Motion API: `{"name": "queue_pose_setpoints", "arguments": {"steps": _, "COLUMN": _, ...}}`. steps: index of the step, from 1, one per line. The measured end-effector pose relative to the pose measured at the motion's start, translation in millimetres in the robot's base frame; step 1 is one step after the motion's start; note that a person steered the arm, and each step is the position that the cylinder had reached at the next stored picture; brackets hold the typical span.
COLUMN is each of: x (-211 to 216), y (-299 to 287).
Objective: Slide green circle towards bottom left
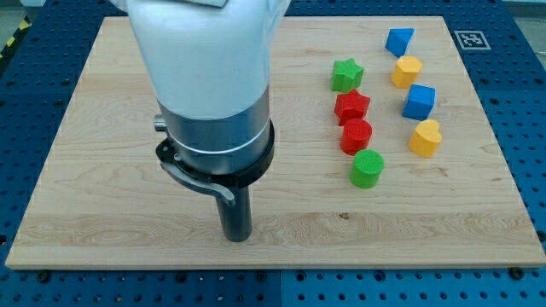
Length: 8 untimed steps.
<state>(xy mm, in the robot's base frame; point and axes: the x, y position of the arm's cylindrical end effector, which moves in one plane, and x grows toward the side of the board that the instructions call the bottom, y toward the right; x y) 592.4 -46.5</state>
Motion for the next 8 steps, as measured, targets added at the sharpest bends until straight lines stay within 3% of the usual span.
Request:
{"name": "queue_pose_setpoints", "arguments": {"steps": 2, "x": 0, "y": 1}}
{"name": "queue_pose_setpoints", "arguments": {"steps": 3, "x": -3, "y": 30}}
{"name": "queue_pose_setpoints", "arguments": {"steps": 6, "x": -3, "y": 192}}
{"name": "queue_pose_setpoints", "arguments": {"steps": 7, "x": -18, "y": 204}}
{"name": "queue_pose_setpoints", "arguments": {"steps": 8, "x": -60, "y": 224}}
